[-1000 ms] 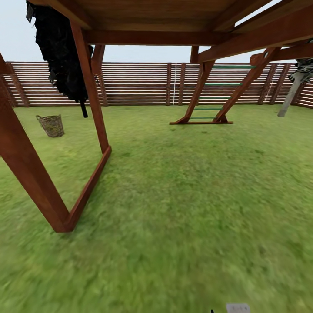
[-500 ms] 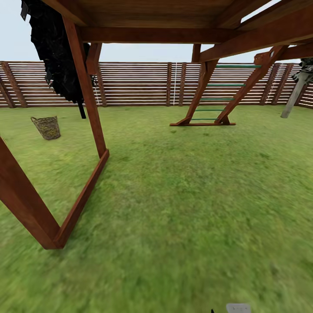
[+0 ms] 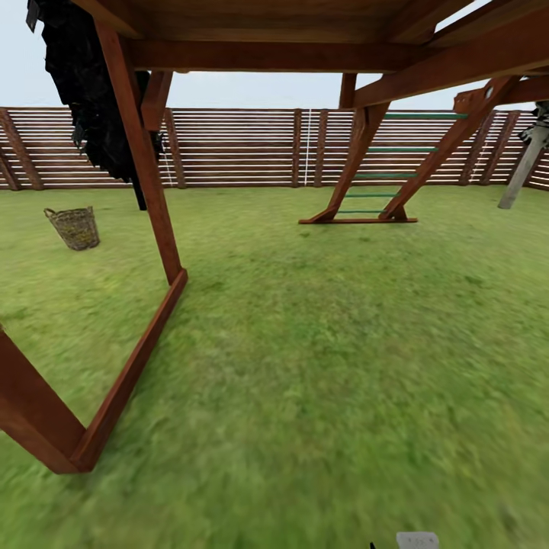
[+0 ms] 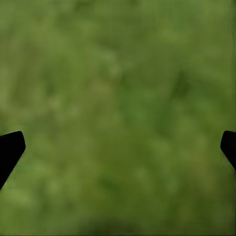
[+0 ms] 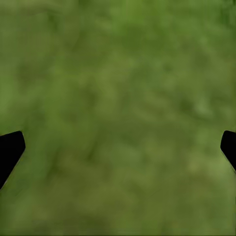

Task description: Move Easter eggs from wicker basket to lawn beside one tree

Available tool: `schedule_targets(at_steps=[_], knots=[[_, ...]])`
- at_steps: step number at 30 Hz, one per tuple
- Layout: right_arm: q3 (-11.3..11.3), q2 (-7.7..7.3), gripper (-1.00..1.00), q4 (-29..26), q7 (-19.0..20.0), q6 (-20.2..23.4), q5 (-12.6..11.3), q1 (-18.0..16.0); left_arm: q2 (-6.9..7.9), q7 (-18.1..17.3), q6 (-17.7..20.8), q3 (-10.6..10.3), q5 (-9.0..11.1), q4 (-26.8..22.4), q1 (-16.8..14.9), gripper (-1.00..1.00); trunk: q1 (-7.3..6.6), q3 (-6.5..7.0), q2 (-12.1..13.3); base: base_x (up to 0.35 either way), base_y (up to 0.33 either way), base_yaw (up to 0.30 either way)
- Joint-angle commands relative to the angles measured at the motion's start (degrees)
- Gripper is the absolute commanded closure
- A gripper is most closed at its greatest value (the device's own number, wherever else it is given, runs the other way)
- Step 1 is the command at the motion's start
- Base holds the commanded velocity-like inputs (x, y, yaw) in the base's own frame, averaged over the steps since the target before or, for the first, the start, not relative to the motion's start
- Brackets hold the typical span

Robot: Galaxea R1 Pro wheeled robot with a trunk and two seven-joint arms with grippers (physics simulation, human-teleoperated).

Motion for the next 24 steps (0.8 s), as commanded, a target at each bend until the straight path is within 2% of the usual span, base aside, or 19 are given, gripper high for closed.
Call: schedule_targets(at_steps=[1, 24], knots=[[0.03, 0.00, -1.00, 0.04, -0.15, -0.17, 0.05, -0.02, 0.03, 0.48, -0.16, -0.33, -0.09, 0.04, -0.03, -1.00, 0.02, -0.05, -0.01, 0.335, 0.000, 0.000], [0.09, 0.18, -1.00, 0.04, -0.15, -0.17, 0.08, -0.02, -0.06, 0.48, -0.16, -0.33, -0.09, 0.04, -0.03, -1.00, 0.02, -0.05, -0.01, 0.335, -0.016, 0.000]])
